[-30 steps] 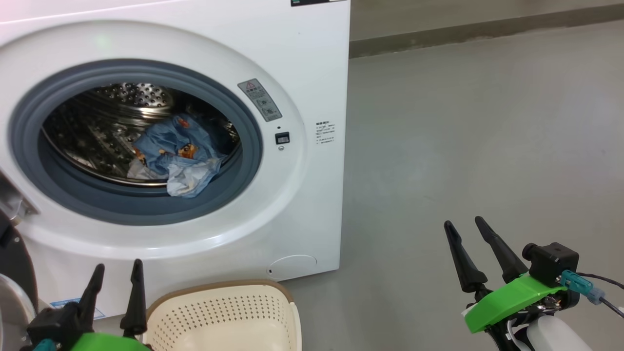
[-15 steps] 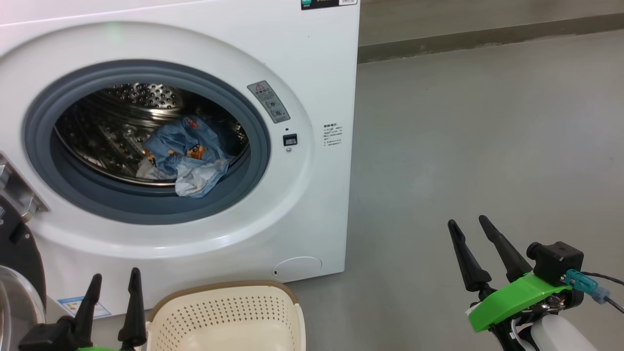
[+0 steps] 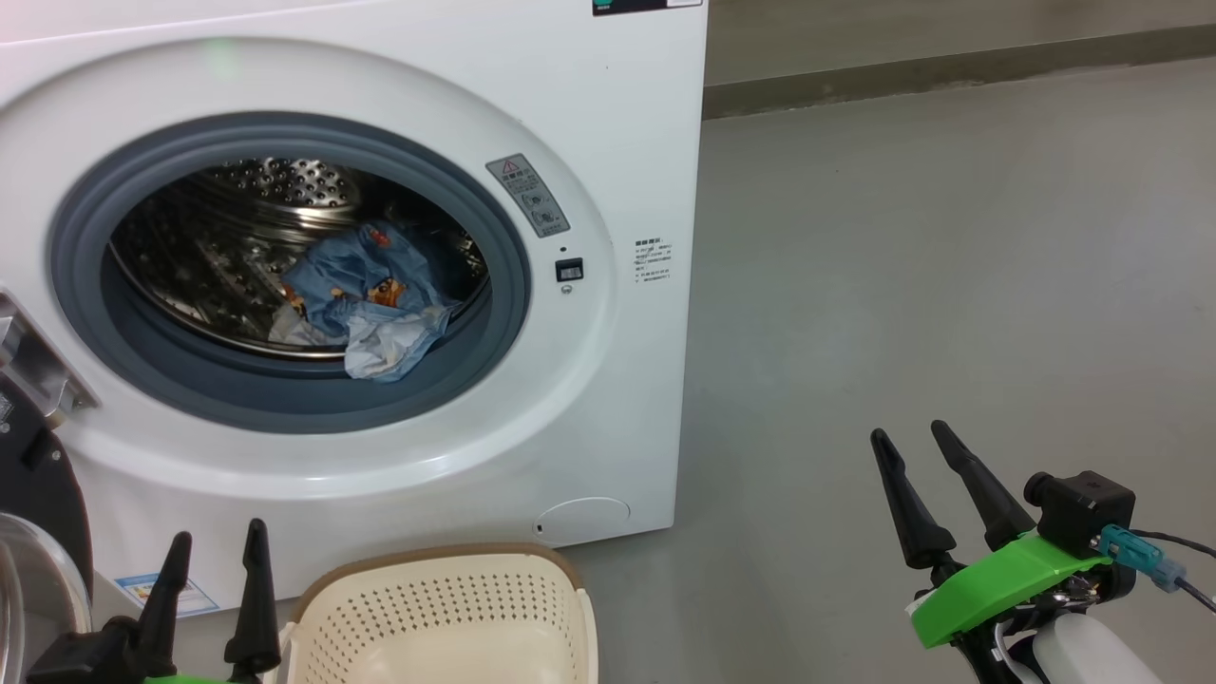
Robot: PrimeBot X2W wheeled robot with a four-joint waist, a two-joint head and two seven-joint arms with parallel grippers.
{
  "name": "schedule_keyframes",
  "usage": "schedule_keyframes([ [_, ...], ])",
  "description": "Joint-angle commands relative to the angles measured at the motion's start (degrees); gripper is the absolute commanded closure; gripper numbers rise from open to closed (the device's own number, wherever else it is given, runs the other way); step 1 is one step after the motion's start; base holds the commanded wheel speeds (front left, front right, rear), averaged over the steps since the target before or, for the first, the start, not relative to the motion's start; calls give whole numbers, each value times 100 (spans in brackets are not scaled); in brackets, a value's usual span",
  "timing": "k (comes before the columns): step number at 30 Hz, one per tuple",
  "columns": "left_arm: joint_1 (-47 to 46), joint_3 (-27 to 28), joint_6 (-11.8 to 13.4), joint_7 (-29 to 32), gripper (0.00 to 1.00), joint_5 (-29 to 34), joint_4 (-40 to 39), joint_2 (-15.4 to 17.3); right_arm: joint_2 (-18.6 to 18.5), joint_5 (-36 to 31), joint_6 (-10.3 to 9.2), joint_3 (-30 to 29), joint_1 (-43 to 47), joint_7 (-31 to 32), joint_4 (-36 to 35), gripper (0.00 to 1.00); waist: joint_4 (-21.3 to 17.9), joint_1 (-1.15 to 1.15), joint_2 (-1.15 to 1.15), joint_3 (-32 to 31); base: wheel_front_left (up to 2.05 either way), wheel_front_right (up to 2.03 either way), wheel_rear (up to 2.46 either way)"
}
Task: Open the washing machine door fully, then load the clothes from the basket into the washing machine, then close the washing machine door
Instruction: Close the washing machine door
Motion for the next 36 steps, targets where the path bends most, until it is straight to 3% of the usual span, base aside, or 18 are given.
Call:
schedule_keyframes([
  [1, -162, 232, -29, -44, 0, -33, -158, 135, -27, 17, 32, 103, -78, -30, -134, 0, 1, 0, 0, 4, 0, 0, 0],
  [18, -187, 239, -30, -76, 0, -105, -132, 159, -24, 32, 32, 124, -110, -32, -96, 0, -5, 0, 0, 12, -11, 11, 0],
  [36, -171, 211, 6, -102, 0, -107, -157, 184, -6, 35, 32, 122, -109, -38, -70, 0, -15, 0, 0, 1, -126, 125, 1],
])
